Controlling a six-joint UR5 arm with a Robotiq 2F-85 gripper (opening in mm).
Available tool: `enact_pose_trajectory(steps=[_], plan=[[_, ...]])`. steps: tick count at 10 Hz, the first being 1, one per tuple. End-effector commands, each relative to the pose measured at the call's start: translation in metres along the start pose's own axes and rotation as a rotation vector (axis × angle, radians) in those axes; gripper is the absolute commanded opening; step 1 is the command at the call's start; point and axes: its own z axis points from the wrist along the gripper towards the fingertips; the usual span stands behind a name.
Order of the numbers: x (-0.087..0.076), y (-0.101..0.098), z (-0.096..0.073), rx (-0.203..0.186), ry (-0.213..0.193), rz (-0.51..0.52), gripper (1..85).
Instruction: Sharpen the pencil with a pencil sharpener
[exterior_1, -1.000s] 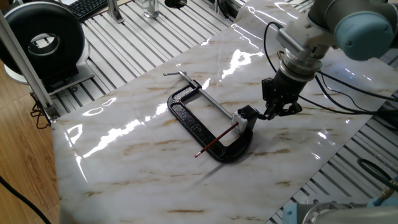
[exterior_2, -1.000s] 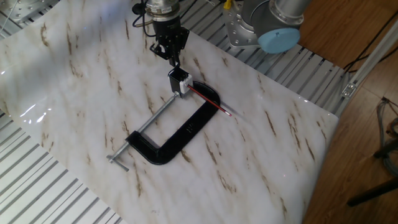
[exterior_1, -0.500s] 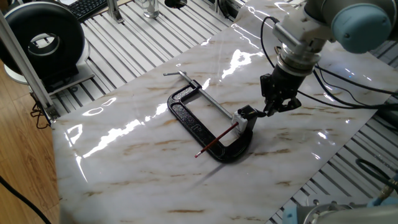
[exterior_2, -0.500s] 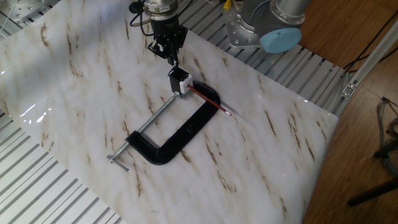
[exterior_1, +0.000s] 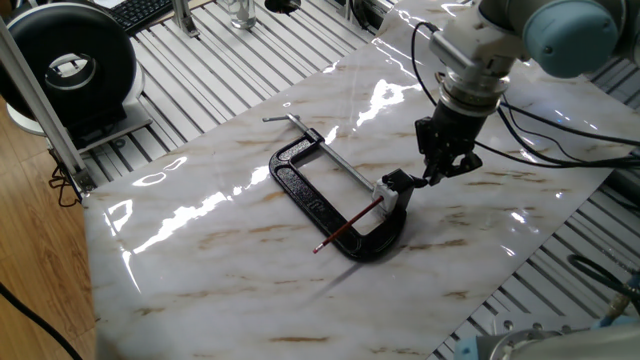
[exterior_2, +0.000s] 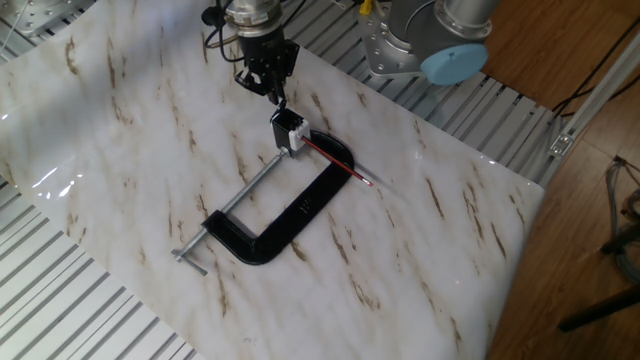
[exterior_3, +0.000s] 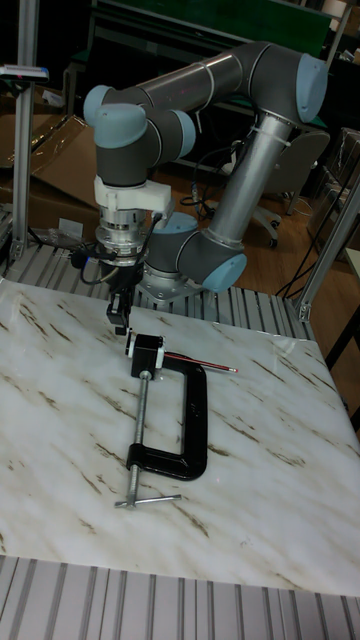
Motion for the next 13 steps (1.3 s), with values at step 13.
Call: enact_pose_trajectory(steps=[13], plan=[[-0.004,-0.0084,0.0033,-0.024,0.005,0.046,1.0]])
